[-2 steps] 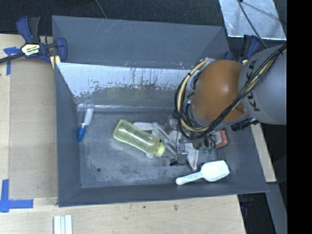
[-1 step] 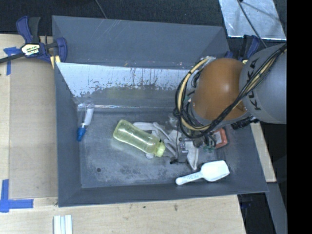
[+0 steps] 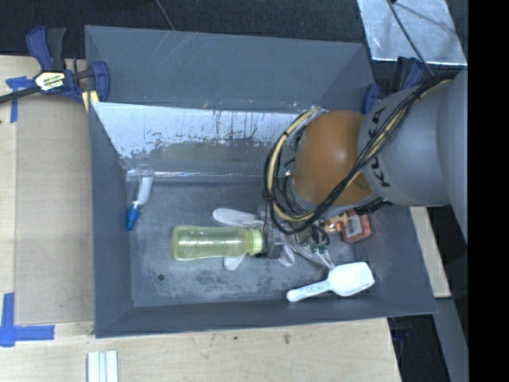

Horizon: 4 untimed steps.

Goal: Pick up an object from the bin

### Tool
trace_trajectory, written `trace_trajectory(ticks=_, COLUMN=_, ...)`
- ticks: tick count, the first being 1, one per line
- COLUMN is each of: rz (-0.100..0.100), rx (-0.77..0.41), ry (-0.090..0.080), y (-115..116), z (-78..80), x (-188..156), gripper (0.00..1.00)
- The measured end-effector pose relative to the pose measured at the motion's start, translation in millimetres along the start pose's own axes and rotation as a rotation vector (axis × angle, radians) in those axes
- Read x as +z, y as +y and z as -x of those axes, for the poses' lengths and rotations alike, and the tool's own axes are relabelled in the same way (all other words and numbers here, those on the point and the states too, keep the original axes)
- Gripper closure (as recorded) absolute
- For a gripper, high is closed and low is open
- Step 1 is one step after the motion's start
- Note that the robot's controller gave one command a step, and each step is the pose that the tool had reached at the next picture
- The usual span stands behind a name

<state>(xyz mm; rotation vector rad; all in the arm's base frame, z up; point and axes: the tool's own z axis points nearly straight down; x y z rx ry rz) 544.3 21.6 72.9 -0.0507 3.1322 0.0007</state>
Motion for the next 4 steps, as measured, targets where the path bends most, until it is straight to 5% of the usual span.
trace_trajectory(ticks=1, rz=0.000, rx=0.000, ry=0.000, y=0, z=0.0, x=0, gripper=1.00)
trace_trajectory(ticks=2, rz=-0.001, rx=-0.011, ry=0.015, y=3, z=-10.3, x=-41, gripper=1.00)
trace_trajectory(ticks=3, rz=-0.001, rx=-0.037, ry=-0.003, y=8, z=-4.3, x=-61, gripper=1.00)
trace_trajectory(ticks=4, rz=0.000, rx=0.013, ry=-0.002, y=5, z=7.7, x=-222, gripper=1.00)
